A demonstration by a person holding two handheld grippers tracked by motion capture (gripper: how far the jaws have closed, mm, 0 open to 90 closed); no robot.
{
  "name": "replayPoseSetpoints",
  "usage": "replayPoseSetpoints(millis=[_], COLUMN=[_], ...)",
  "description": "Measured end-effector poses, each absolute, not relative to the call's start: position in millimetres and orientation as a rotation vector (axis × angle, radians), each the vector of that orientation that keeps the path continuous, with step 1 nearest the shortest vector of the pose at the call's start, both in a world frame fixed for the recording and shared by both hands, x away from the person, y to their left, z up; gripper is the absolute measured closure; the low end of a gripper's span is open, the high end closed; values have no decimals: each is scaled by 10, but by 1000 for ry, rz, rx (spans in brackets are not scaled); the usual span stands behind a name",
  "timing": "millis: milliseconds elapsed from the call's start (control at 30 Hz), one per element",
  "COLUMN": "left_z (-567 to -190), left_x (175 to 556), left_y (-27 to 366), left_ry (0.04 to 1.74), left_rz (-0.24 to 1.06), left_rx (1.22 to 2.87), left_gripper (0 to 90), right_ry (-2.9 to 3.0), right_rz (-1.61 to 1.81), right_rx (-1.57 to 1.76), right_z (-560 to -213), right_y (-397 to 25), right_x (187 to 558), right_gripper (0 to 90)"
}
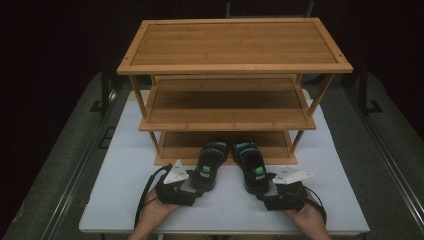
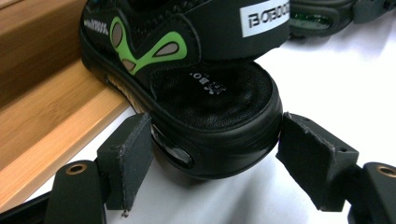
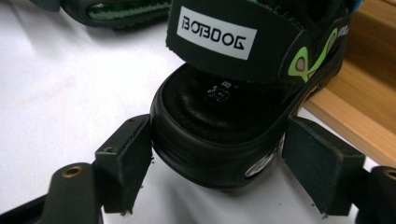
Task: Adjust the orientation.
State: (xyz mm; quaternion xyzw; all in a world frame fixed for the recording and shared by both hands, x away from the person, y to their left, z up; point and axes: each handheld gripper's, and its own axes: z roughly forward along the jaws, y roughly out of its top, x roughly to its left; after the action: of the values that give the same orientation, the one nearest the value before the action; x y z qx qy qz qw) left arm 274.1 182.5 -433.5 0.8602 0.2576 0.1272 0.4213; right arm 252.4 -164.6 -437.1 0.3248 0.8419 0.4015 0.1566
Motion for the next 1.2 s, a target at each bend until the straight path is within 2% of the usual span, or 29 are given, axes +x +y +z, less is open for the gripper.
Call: replayPoseSetpoints(millis=[1200], left_z=[-4267], left_x=[3005], left_y=[1478], left_ry=[648], left_rz=[341], left_rx=[2109], left_gripper=[264], right_ry=[2338], right_rz=[1179], right_rx=[962], right_z=[-4293], right_y=[-1423], right_x=[2831], right_gripper=[246])
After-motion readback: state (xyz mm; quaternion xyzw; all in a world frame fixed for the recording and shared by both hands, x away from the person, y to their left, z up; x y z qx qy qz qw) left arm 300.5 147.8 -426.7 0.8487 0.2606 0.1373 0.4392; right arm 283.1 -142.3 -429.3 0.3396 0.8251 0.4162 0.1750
